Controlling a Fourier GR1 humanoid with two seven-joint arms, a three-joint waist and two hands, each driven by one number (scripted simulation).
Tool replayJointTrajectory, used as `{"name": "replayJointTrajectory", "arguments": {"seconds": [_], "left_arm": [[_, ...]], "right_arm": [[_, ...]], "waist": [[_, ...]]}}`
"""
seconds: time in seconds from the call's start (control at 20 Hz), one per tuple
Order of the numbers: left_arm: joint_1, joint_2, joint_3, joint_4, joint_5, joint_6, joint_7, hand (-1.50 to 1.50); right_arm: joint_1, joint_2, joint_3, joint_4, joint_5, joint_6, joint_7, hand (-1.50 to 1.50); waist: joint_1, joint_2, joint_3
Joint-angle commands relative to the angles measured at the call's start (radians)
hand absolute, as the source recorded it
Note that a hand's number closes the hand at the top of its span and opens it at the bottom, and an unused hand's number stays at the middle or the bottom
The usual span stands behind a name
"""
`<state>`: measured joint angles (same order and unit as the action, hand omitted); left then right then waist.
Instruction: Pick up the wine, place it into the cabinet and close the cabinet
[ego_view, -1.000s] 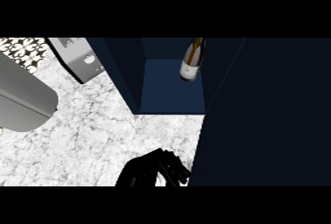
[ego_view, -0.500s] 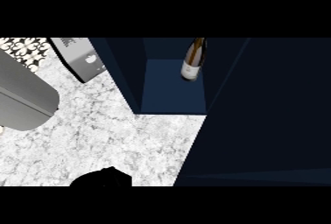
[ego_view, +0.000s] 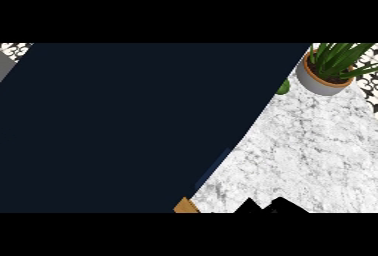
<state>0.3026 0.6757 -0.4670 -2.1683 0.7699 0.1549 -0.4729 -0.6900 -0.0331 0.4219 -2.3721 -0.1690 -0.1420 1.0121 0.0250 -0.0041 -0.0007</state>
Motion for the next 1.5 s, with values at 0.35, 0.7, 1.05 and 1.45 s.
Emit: {"name": "replayJointTrajectory", "arguments": {"seconds": [0.35, 0.7, 1.05, 1.45], "left_arm": [[0.178, 0.194, 0.356, 0.037, 0.247, -0.335, -0.033, 1.50], [0.175, 0.223, 0.464, 0.086, 0.324, -0.435, -0.016, 1.50], [0.207, 0.240, 0.537, 0.119, 0.389, -0.516, 0.018, 1.50], [0.205, 0.209, 0.545, 0.157, 0.362, -0.553, 0.034, 1.50]], "right_arm": [[-0.339, 0.033, 0.227, 0.365, 0.097, -0.238, -0.090, 1.50], [-0.517, 0.033, 0.117, 0.756, 0.054, -0.273, -0.309, 1.50], [-0.608, 0.033, 0.086, 1.099, -0.073, -0.321, -0.483, 1.50], [-0.622, 0.021, -0.036, 1.437, -0.049, -0.213, -0.705, 1.50]], "waist": [[0.021, -0.003, -0.003], [0.029, 0.009, -0.001], [0.041, 0.011, -0.001], [0.024, 0.017, -0.001]]}}
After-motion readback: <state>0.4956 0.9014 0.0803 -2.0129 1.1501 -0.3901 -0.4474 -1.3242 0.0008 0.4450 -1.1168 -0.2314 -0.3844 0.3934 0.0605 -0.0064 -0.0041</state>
